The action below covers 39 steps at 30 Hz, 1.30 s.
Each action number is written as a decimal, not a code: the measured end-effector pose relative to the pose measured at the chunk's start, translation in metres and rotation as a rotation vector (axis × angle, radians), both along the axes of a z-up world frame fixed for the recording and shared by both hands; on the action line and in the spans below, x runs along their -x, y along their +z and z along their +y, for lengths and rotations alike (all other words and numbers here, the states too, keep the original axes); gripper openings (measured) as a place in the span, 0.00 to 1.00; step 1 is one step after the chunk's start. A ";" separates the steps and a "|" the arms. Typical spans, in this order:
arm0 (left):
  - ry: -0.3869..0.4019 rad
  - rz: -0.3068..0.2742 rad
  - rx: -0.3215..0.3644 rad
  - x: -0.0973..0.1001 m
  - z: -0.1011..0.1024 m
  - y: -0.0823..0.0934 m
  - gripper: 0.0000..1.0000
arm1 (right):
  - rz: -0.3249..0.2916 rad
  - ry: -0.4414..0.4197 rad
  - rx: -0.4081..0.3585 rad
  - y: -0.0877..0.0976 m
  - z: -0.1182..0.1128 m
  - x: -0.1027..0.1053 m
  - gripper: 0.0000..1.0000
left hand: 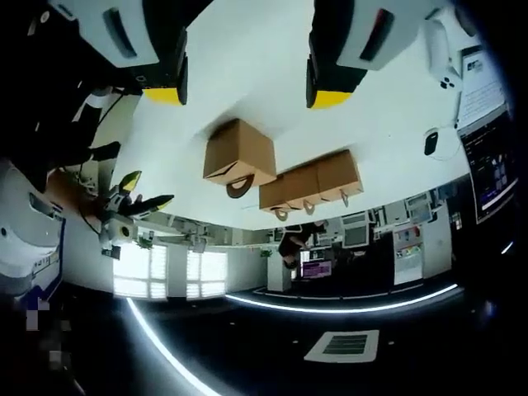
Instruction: Pick up one paper box from the group, open the paper box, and remove the item inside
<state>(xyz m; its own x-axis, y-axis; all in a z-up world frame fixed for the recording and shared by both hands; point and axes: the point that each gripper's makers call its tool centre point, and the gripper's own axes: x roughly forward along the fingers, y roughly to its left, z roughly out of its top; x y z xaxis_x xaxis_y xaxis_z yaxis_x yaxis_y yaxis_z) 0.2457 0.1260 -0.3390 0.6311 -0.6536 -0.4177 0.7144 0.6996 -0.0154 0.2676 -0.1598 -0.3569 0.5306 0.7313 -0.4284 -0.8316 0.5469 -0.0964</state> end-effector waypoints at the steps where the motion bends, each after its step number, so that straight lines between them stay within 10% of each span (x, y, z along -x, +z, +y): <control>1: -0.002 0.001 -0.001 0.000 -0.002 -0.001 0.59 | -0.007 0.007 -0.002 0.000 0.002 -0.004 0.72; 23: -0.060 0.013 -0.010 -0.010 -0.034 -0.009 0.59 | -0.059 0.178 -0.043 0.013 0.068 -0.065 0.77; 39: -0.089 0.026 0.015 -0.010 -0.048 -0.008 0.59 | -0.037 0.338 -0.046 -0.020 0.097 -0.102 0.83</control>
